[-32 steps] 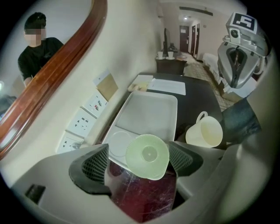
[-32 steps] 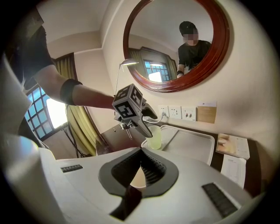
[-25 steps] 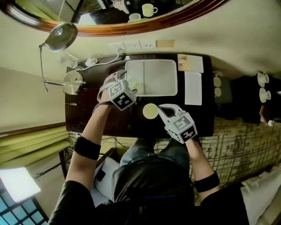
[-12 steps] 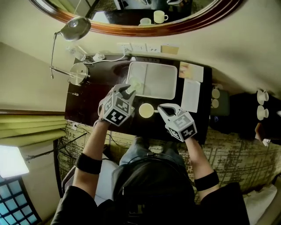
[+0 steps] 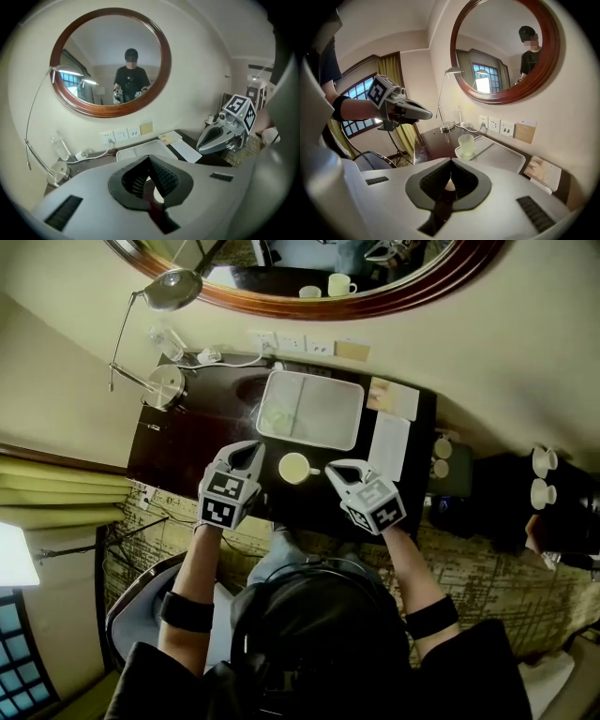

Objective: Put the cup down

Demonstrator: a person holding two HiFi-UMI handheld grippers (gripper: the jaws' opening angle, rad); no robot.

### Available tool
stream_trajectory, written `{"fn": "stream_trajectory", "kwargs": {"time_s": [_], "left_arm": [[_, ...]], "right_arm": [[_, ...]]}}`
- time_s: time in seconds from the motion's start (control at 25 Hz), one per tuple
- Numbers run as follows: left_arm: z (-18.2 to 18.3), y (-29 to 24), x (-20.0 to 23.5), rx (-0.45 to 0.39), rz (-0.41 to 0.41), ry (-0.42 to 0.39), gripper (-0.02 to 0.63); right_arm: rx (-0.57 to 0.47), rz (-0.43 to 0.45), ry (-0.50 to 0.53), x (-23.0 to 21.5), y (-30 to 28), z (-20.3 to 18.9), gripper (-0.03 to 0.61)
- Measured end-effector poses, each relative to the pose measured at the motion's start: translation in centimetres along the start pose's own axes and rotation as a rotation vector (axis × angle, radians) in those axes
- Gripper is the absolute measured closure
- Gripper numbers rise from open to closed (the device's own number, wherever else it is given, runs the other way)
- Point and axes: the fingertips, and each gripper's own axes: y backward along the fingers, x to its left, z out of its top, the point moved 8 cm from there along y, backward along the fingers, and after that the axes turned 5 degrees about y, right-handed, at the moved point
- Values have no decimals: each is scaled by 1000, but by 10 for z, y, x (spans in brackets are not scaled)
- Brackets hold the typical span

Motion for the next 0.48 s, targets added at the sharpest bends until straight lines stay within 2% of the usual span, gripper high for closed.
{"fn": "stream_trajectory", "kwargs": {"time_s": [0.28, 0.48], "left_arm": [[-36, 28, -28, -92, 55, 218, 614], [-55, 41, -46, -122, 97, 285, 614]], "right_arm": [[3, 56, 34, 13, 13, -14, 577], [-13, 97, 56, 22, 19, -17, 577]]}}
